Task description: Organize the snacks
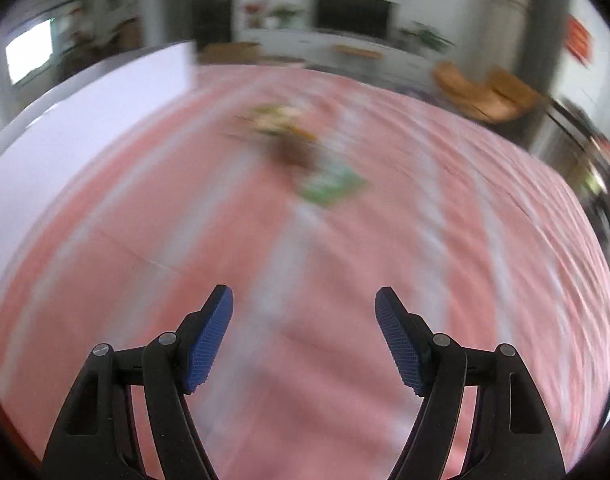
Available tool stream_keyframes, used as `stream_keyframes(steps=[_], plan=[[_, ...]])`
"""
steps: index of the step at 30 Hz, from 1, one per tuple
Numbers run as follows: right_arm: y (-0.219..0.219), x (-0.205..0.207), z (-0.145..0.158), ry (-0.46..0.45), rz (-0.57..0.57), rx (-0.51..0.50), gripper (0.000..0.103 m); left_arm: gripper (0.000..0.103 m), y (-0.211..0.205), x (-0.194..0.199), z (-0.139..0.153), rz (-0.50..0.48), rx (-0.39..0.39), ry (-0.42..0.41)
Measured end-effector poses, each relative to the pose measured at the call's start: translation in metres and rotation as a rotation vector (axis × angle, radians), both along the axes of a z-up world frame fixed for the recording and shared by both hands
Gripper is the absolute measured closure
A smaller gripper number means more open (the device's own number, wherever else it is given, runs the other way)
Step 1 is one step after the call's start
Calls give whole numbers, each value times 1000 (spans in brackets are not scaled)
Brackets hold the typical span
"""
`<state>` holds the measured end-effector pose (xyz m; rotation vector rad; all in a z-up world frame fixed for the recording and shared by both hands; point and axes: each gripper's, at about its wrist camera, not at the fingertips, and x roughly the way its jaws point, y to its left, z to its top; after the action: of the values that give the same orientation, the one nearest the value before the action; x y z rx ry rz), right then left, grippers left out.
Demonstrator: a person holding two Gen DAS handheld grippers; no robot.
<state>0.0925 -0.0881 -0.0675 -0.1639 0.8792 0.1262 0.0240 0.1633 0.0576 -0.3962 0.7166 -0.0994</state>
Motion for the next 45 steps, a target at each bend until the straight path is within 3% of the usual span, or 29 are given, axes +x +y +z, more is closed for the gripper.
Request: stream_keyframes(steps=[5,11,15,21,24,33,45], plan=[[-62,1,-4,-22,-163,15,26,2,-92,36,-26,-172,50,88],[-89,9,-14,6,-223,110,26,2,-140,67,-80,-196,109,212],[-95,-4,-10,32,-222,150,22,2,-142,79,-106,-153,144,249],[-82,-4,-15,53,-206,64,16,3,-135,95,-120,-110,216,259],[-85,-4,-16,55,-203,80,15,2,-134,104,-122,-101,232,244],[-85,-5,-16,55,-203,73,14,2,-136,117,-136,-129,309,211],[-85,-6,-16,55,-203,73,14,0,-140,115,-138,-151,348,196]])
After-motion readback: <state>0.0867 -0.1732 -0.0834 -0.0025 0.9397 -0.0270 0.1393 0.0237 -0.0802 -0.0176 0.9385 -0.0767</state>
